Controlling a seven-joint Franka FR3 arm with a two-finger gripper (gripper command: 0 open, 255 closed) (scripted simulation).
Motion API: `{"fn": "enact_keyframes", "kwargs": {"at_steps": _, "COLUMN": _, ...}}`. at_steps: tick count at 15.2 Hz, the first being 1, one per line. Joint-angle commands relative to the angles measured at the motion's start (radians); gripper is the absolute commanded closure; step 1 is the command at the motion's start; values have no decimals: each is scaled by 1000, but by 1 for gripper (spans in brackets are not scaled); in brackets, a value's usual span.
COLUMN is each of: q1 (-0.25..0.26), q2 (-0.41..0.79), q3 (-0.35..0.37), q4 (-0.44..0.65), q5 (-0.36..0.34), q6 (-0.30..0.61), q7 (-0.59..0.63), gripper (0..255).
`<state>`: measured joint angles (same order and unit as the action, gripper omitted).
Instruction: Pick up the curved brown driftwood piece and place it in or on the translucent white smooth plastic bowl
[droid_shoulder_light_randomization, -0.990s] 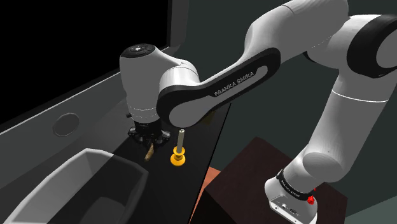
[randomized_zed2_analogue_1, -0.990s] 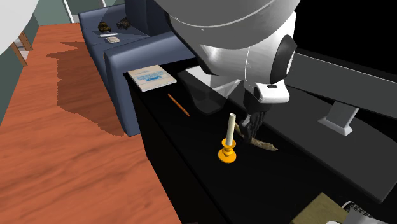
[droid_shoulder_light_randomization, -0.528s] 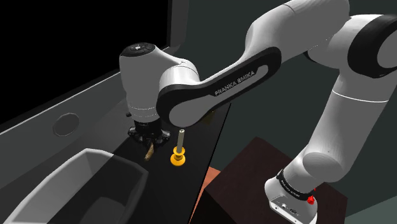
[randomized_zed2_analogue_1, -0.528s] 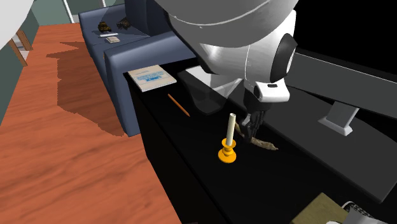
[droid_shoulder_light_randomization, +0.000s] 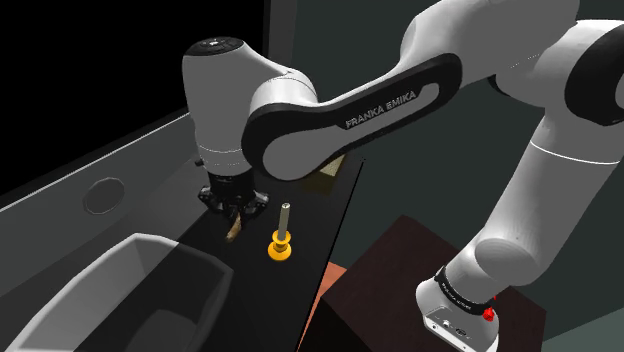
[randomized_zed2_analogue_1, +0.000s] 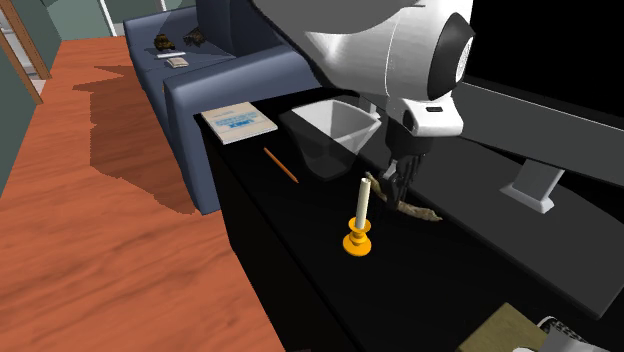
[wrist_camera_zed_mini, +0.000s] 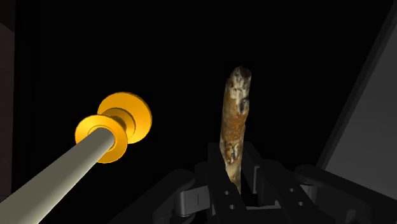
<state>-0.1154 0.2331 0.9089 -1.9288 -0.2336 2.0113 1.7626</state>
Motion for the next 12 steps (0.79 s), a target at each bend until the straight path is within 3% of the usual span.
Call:
{"fn": "enact_keyframes", "kwargs": {"at_steps": 1, "q1": -8, "q2": -16, "q3": 5, "q4": 18, "q5": 16, "q6": -28, "q7": -14, "gripper": 255}}
{"fn": "enact_keyframes", "kwargs": {"at_steps": 12, "q1": -23, "q2": -70, "q3": 21, "q4": 120, "q5": 69, "q6": -160, "q7": -53, "gripper": 255}}
